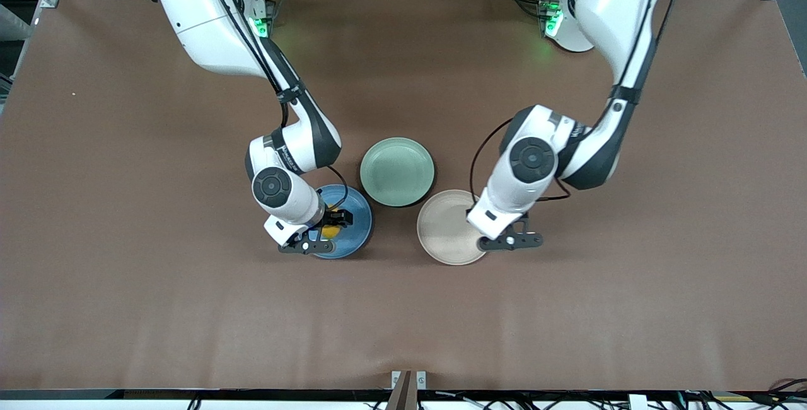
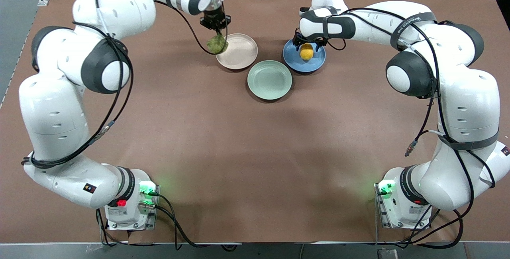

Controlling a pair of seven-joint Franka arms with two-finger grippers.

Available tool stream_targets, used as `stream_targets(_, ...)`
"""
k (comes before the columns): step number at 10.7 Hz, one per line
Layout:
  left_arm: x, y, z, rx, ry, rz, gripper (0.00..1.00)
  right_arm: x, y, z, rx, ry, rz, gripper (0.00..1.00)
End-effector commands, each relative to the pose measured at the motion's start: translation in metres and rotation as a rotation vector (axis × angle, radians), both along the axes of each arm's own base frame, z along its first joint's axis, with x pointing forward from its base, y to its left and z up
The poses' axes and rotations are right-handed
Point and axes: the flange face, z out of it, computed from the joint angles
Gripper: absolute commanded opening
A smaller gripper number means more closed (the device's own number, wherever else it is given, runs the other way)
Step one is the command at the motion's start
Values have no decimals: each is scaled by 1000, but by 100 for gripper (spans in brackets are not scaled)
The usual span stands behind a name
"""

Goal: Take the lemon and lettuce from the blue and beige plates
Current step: 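Lift the lettuce with the left gripper while the right gripper grasps lemon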

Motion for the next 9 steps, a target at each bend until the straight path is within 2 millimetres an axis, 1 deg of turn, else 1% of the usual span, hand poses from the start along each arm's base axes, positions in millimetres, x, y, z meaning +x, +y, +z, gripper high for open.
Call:
stream_targets(1,3,25,15,24,14,-33,0,-5,1,-4,-5,-3,-5,75)
stream_targets(2,9,41,22,29,23,-49,0,-5,1,-4,-4,-1,-6,65)
stream_targets(3,13,57,27,33,35,-64,0,-5,1,-4,-6,0,-5,56)
stream_targets(4,16,70,35,37,44,-78,0,-5,1,-4,-5,1,-7,51)
stream_targets(5,15,76,38,42,57,-97,0,-5,2,-3,-4,1,-9,44)
stream_targets(6,19,94,40,49,73,-97,0,-5,2,-3,-5,4,-9,39)
stream_targets(7,20,102,43,54,85,-118,0,-4,2,-1,-2,3,-10,37)
stream_targets(8,23,120,43,58,103,-129,0,-3,1,3,0,1,-11,36)
stream_targets(9,26,132,44,61,113,-153,0,0,-1,7,4,-6,-12,36)
